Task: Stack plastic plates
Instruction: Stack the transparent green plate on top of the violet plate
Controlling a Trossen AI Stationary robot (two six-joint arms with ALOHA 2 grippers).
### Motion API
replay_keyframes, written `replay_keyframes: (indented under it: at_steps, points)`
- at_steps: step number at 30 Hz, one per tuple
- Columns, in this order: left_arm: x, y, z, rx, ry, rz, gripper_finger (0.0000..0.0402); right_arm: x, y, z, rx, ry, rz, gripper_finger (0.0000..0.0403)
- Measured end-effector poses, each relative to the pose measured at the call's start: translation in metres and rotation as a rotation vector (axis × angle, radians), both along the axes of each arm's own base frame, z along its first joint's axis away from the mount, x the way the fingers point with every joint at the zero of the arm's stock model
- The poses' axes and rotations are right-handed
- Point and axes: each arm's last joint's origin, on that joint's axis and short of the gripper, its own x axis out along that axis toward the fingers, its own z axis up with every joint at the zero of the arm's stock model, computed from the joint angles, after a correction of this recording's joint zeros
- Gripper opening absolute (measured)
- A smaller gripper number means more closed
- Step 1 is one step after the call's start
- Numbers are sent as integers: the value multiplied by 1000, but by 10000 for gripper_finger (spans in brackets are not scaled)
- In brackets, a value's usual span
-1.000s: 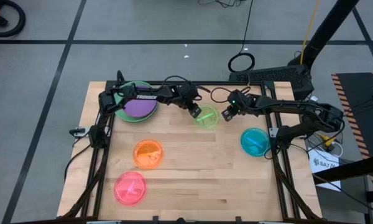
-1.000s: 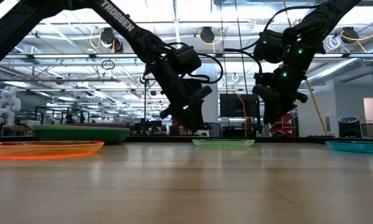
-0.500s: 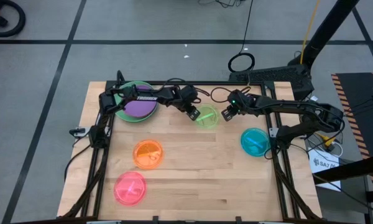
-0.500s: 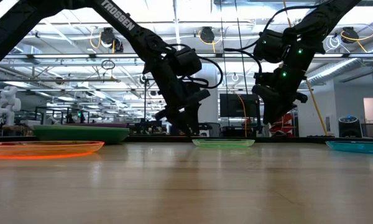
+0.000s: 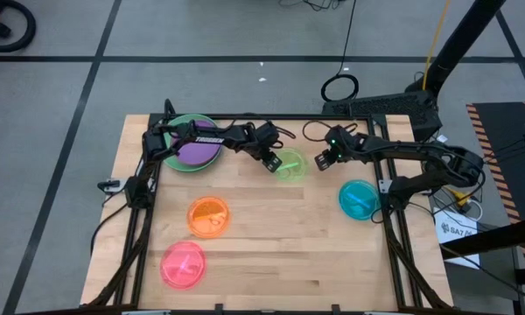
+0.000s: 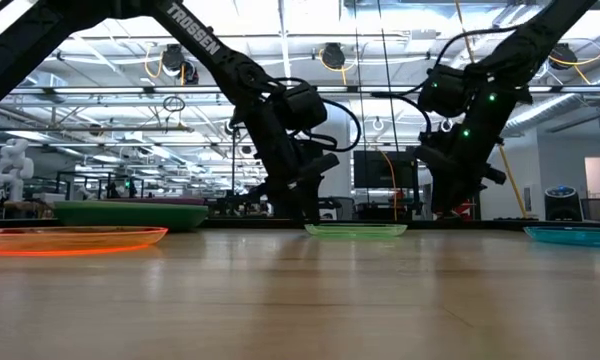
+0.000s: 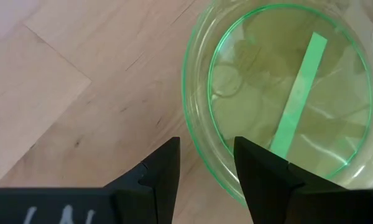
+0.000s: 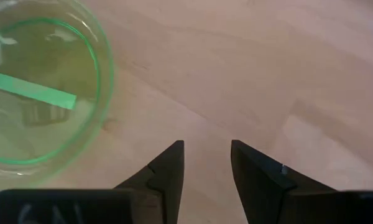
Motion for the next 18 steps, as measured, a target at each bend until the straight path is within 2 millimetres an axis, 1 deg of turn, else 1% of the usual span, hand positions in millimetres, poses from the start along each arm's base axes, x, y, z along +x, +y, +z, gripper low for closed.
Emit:
replay_keyframes:
  at_steps: [4,7,10,15,18]
  points:
    - [0,0,0,0,0,1,157,-1,0,-7,46,-100,53,128]
    - [0,-1,0,0,0,-1,157,0,-1,-8,58,-160,88,126]
    - [1,-2,0,1,0,-4,157,0,-1,-8,59,-162,87,116]
    - [2,-5,0,4,0,-11,157,0,-1,-9,60,-161,88,89]
    - [3,-8,0,6,0,-22,157,0,-2,-13,73,-145,87,74]
